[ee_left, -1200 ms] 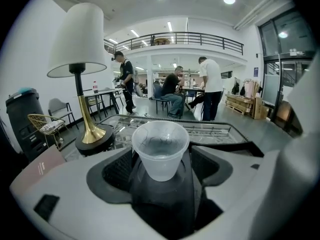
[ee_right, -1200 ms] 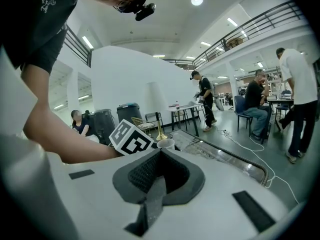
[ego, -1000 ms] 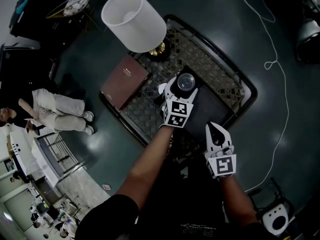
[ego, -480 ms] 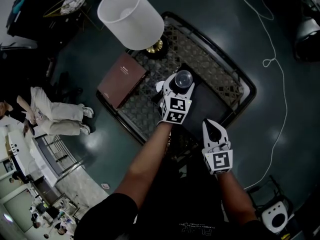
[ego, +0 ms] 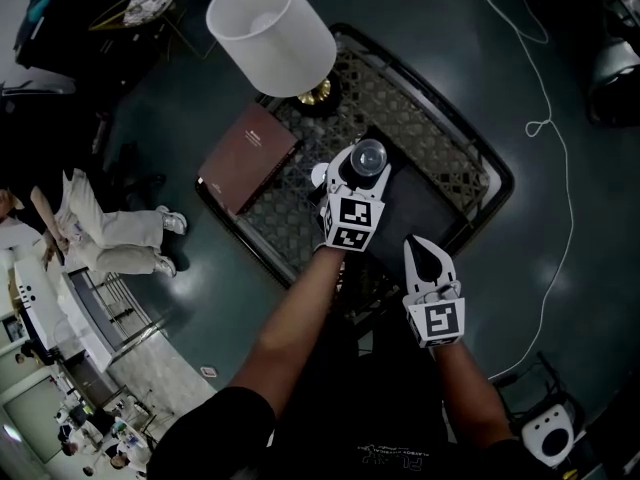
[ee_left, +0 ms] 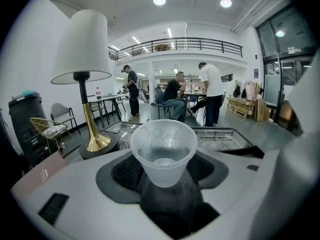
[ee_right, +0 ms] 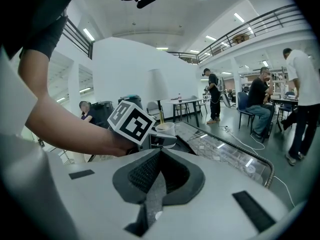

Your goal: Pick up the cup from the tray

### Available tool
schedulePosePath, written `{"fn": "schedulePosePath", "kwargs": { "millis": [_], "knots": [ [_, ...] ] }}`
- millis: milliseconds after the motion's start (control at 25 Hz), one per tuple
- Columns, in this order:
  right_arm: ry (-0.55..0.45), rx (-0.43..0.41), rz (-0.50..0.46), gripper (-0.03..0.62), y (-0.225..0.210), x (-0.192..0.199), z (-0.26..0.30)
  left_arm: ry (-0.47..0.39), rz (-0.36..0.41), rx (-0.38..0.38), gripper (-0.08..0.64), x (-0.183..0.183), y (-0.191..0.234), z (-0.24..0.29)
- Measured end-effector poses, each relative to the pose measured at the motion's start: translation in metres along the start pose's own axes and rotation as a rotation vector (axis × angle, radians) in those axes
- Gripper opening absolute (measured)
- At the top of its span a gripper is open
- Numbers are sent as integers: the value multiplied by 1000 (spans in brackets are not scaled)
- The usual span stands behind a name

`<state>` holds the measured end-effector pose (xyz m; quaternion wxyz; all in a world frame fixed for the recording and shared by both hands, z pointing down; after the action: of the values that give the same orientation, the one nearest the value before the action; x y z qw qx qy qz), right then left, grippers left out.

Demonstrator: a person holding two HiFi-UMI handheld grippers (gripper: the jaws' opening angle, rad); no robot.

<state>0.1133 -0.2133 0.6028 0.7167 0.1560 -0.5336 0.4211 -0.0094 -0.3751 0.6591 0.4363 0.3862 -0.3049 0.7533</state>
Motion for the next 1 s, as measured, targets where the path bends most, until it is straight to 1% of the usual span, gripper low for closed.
{"fn": "schedulePosePath", "kwargs": {
  "millis": [160, 360, 560, 840, 1000],
  "knots": [
    [-46, 5, -21, 3, 3, -12, 0, -18, -4, 0, 287, -5, 3, -11],
    [-41, 4, -18, 3, 10, -18, -1, -44, -5, -10, 287, -12, 4, -37],
    [-73, 27, -31, 3, 15, -30, -4, -78, 6, -19, 287, -17, 4, -76],
    [-136, 23, -67, 3, 32, -49, -13, -112, 29, -38, 287, -20, 4, -135],
    [-169, 26, -88, 3, 44, -64, -20, -122, 11, -49, 287, -18, 9, -167]
  ]
}}
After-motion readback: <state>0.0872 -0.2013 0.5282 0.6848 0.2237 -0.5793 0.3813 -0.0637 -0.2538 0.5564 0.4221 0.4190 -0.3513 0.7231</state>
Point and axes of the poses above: the fingertips, and each gripper's own axes: z forward along the fingers, y to its left, x out of its underside, the point moved 7 cm from there along -z, backward along the fingers, and after that the axes turned 9 degrees about -x, right-handed, at the moved point
